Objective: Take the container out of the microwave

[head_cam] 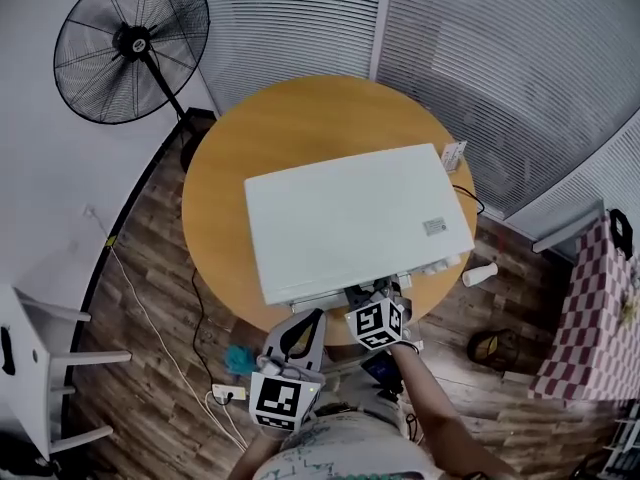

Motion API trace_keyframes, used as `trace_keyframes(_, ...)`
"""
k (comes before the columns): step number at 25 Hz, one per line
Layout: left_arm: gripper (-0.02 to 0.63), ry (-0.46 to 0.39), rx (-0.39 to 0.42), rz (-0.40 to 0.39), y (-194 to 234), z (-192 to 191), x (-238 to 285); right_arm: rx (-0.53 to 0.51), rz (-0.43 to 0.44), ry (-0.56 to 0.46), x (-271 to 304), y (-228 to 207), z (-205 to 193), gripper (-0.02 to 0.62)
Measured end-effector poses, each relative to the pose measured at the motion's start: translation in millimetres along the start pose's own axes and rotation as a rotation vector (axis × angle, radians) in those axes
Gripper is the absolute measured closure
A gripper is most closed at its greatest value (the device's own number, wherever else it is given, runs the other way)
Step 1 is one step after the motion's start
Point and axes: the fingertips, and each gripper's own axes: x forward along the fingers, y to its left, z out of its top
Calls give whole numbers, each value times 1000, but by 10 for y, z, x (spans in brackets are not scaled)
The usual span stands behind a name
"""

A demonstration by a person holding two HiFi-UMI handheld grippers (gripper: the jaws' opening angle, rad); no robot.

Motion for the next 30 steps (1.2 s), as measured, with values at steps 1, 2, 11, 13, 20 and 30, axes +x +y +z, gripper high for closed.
trace_keyframes(1,592,-1,1,3,7,2,-7,-19,3,1,29,4,6,443)
trace_keyframes(2,592,-2,1,7,17,4,-15,-38,6,2,58,12,11,443)
trace_keyframes(11,592,8,-8,31,68,-30,-70,-169,5,32,268,73,-42,439)
trace_keyframes(13,592,11,-11,36,77,-43,-71,-187,10,43,311,90,-62,439)
trace_keyframes(20,591,12,-24,36,93,-61,-57,-210,23,64,375,116,-97,475)
trace_keyframes(30,592,11,-35,36,119,-65,-36,-185,33,54,349,75,-63,575)
